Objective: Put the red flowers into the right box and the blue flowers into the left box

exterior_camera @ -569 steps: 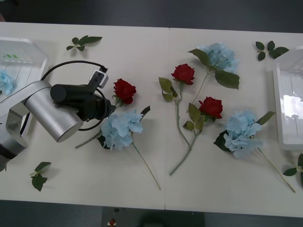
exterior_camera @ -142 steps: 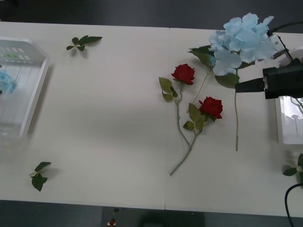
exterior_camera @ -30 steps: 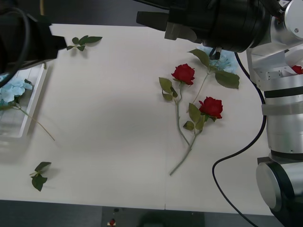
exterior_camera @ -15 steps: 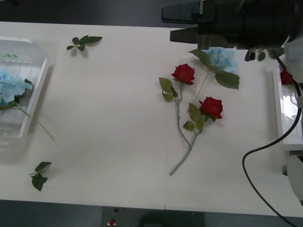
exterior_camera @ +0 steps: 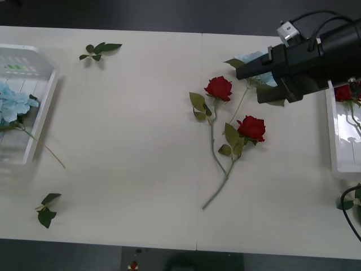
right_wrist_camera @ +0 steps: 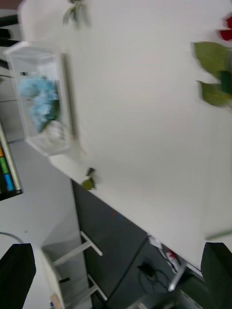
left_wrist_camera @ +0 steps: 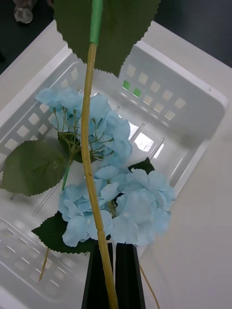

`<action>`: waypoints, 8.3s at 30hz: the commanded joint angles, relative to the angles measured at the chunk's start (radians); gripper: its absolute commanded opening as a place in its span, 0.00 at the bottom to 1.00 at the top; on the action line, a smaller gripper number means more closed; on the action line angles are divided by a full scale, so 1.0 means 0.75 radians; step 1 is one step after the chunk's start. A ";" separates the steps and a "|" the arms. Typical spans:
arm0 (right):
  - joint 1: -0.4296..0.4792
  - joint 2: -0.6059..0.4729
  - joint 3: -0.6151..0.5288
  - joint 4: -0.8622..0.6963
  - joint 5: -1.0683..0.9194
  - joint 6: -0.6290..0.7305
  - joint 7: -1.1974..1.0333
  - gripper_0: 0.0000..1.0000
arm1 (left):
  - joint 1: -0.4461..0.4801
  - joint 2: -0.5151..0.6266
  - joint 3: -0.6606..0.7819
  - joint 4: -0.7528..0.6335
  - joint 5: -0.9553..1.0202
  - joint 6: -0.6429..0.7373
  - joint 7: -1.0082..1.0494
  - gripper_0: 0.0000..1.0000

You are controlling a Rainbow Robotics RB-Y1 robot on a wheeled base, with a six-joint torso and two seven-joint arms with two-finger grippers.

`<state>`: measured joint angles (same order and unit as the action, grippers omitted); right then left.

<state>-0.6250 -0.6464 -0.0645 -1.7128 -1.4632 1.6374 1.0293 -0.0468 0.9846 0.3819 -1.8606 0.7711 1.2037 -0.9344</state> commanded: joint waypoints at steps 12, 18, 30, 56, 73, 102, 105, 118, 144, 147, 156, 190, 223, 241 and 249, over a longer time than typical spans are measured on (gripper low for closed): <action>0.101 -0.056 0.192 -0.169 0.568 0.290 -0.452 1.00 | 0.001 0.060 -0.188 0.078 -0.120 -0.126 -0.075 0.41; 0.117 -0.032 0.334 -0.163 0.752 0.249 -0.489 1.00 | 0.001 0.060 -0.190 0.078 -0.122 -0.134 -0.086 0.66; 0.171 0.148 0.354 -0.062 1.016 0.148 -0.442 1.00 | 0.091 0.060 0.014 -0.090 0.111 -0.169 -0.086 1.00; 0.171 0.287 0.581 0.197 1.382 -0.154 -0.350 1.00 | 0.144 -0.431 -0.417 -0.698 -0.102 -0.282 -0.386 1.00; 0.171 0.312 0.661 0.210 1.399 -0.167 -0.339 1.00 | 0.214 -0.462 -0.587 -0.771 0.039 -0.284 -0.740 1.00; 0.160 0.373 0.704 0.169 1.415 -0.171 -0.309 1.00 | 0.120 -0.241 -0.466 -0.757 0.598 -0.284 -0.922 1.00; 0.158 0.373 0.704 0.165 1.411 -0.171 -0.305 1.00 | 0.109 -0.241 -0.454 -0.702 0.686 -0.284 -1.010 1.00; 0.156 0.389 0.728 0.181 1.413 -0.207 -0.288 1.00 | 0.087 -0.241 -0.442 -0.618 0.764 -0.284 -1.127 1.00; 0.128 0.379 0.736 0.232 1.427 -0.277 -0.292 0.00 | 0.079 -0.241 -0.442 -0.610 0.764 -0.286 -1.125 1.00; 0.111 0.359 0.708 0.199 1.421 -0.230 -0.294 0.00 | 0.079 -0.241 -0.442 -0.610 0.764 -0.286 -1.125 1.00; 0.103 0.181 0.604 -0.068 1.364 -0.056 -0.288 0.00 | 0.079 -0.241 -0.442 -0.610 0.764 -0.286 -1.125 1.00; 0.250 -0.316 -0.401 0.361 1.233 -0.246 0.344 0.00 | 0.079 -0.241 -0.442 -0.610 0.764 -0.286 -1.125 1.00; 0.001 -0.079 -0.346 0.324 1.069 -0.009 0.248 0.93 | 0.079 -0.241 -0.442 -0.610 0.764 -0.286 -1.125 1.00; -0.136 0.228 0.178 0.322 1.298 -0.234 -0.528 0.94 | 0.079 -0.241 -0.442 -0.610 0.764 -0.286 -1.125 1.00; -0.161 0.302 0.362 0.341 1.458 -0.236 -0.734 0.93 | 0.079 -0.241 -0.442 -0.610 0.764 -0.286 -1.125 1.00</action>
<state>-0.6951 -0.4277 0.1816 -1.4333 -0.3952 1.4634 0.5449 0.0400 0.7855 0.0378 -2.3067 1.3456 1.0016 -1.7523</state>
